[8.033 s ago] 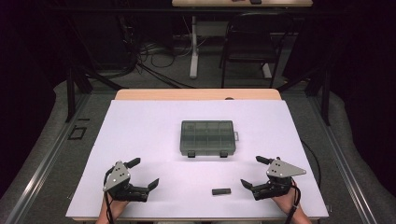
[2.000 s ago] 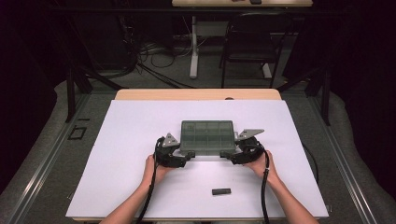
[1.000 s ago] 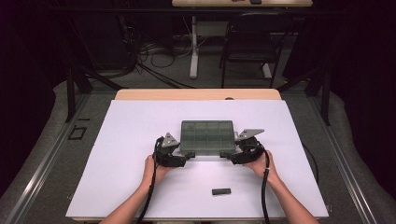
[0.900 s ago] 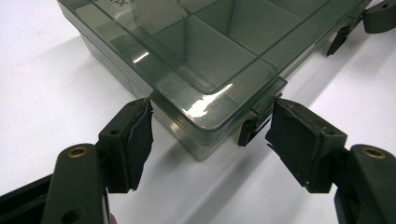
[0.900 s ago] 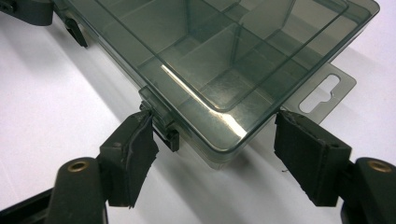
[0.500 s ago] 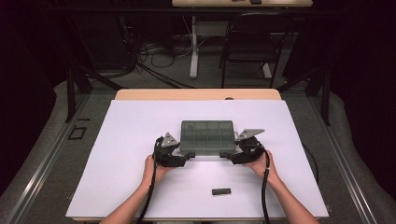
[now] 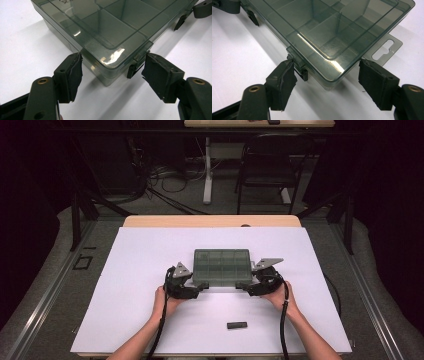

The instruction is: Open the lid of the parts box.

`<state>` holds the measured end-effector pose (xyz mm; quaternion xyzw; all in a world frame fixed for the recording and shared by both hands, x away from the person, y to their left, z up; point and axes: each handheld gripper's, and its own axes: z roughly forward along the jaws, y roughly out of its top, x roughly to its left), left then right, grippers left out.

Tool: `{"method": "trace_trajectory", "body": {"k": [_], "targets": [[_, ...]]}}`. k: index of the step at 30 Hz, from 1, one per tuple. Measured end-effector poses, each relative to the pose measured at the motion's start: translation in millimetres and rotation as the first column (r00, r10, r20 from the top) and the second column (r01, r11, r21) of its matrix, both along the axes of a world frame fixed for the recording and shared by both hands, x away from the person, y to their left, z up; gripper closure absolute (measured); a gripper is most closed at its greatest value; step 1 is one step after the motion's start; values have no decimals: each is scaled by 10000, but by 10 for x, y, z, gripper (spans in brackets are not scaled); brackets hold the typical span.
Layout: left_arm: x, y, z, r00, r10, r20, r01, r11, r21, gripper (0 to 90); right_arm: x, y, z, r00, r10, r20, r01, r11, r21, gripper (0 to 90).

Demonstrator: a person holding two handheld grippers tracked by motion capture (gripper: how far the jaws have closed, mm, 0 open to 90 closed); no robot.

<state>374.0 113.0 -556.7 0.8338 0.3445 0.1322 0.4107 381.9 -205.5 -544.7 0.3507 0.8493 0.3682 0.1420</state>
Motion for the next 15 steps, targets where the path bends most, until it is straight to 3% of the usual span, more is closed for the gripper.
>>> {"method": "trace_trajectory", "body": {"k": [15], "targets": [[-1, -7, 0, 10000, 1, 82, -2, 9999, 105, 314, 1, -8, -4, 10000, -17, -37, 17, 9999, 142, 289]]}}
